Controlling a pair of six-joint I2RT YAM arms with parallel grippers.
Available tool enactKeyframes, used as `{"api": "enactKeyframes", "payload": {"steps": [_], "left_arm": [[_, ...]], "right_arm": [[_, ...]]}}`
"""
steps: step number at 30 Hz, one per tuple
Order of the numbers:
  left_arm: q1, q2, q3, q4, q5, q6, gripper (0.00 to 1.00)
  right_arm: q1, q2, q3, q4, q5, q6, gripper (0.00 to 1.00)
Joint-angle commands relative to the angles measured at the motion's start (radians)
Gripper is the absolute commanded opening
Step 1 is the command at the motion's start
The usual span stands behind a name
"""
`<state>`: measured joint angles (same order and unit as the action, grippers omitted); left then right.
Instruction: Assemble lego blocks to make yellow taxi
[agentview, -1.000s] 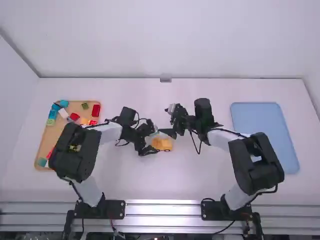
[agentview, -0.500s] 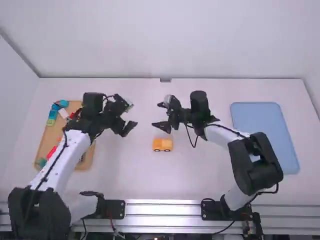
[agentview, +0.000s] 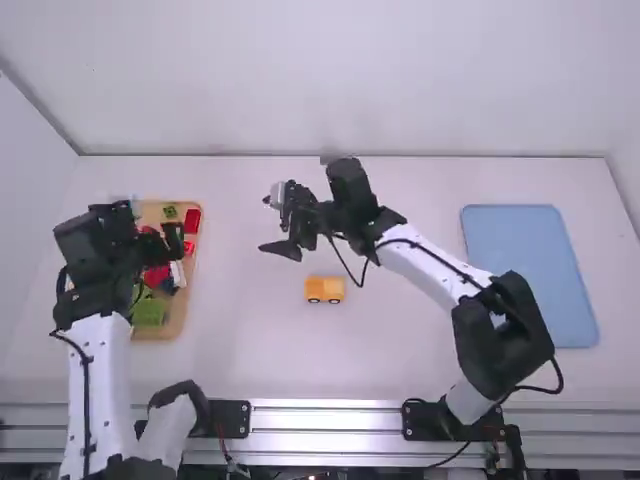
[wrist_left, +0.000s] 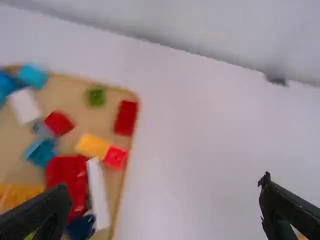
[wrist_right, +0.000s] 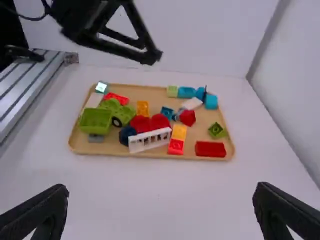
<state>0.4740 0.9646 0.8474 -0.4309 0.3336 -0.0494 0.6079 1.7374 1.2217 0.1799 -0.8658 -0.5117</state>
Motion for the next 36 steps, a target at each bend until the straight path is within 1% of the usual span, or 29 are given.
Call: {"api": "enactKeyframes", "payload": {"steps": [1, 3, 6, 8, 10, 13, 14, 16, 18, 21, 22, 24, 25, 27, 29, 30, 31, 34, 35, 36], "left_arm": [[0.055, -0.008, -0.016, -0.020, -0.126, -0.238, 0.99], [0.093, -0.007, -0.016, -0.050, -0.171, -0.314, 0.99], [0.102, -0.007, -0.016, -0.064, -0.192, -0.328, 0.99], [0.102, -0.007, -0.016, -0.068, -0.214, -0.348, 0.99], [0.102, 0.002, -0.007, -0.087, -0.277, -0.409, 0.99], [0.102, 0.037, 0.011, -0.105, -0.361, -0.435, 0.99], [0.102, 0.062, 0.029, -0.118, -0.347, -0.421, 0.99], [0.102, 0.086, 0.048, -0.130, -0.325, -0.401, 0.99], [0.100, 0.172, 0.116, -0.171, -0.291, -0.368, 0.99], [0.083, 0.301, 0.218, -0.232, -0.356, -0.373, 0.99], [0.082, 0.316, 0.231, -0.240, -0.362, -0.373, 0.99], [0.087, 0.412, 0.309, -0.285, -0.383, -0.391, 0.99], [0.089, 0.419, 0.314, -0.287, -0.383, -0.393, 0.99], [0.105, 0.504, 0.373, -0.286, -0.375, -0.418, 0.99], [0.101, 0.570, 0.423, -0.287, -0.348, -0.417, 0.99], [0.100, 0.577, 0.428, -0.287, -0.346, -0.417, 0.99], [0.093, 0.641, 0.481, -0.302, -0.334, -0.417, 0.99], [0.079, 0.726, 0.561, -0.335, -0.319, -0.399, 0.99], [0.056, 0.796, 0.632, -0.372, -0.315, -0.380, 0.99], [0.044, 0.823, 0.661, -0.389, -0.317, -0.378, 0.99]], "right_arm": [[0.021, -0.009, 0.026, 0.021, 0.032, -0.012, 0.99], [0.049, -0.009, 0.043, 0.013, 0.073, -0.014, 0.98], [0.071, -0.009, 0.074, -0.031, 0.082, -0.043, 0.99], [0.093, -0.005, 0.114, -0.097, 0.091, -0.079, 0.98], [0.113, 0.014, 0.164, -0.151, 0.120, -0.111, 0.98], [0.129, 0.066, 0.244, -0.200, 0.132, -0.122, 0.99], [0.134, 0.094, 0.285, -0.233, 0.130, -0.121, 0.99], [0.139, 0.117, 0.317, -0.255, 0.131, -0.122, 0.99], [0.137, 0.181, 0.393, -0.281, 0.117, -0.121, 0.99], [0.145, 0.241, 0.467, -0.302, 0.077, -0.121, 0.99], [0.146, 0.246, 0.475, -0.303, 0.077, -0.120, 0.99], [0.159, 0.274, 0.516, -0.311, 0.082, -0.115, 0.99], [0.160, 0.276, 0.520, -0.312, 0.082, -0.116, 0.99], [0.166, 0.304, 0.563, -0.323, 0.087, -0.121, 0.99], [0.164, 0.317, 0.581, -0.319, 0.089, -0.121, 0.99], [0.164, 0.319, 0.583, -0.318, 0.089, -0.122, 0.99], [0.165, 0.319, 0.586, -0.320, 0.090, -0.122, 0.99], [0.165, 0.319, 0.585, -0.316, 0.107, -0.122, 0.99], [0.158, 0.319, 0.585, -0.322, 0.130, -0.121, 0.99], [0.154, 0.319, 0.585, -0.324, 0.135, -0.121, 0.99]]}}
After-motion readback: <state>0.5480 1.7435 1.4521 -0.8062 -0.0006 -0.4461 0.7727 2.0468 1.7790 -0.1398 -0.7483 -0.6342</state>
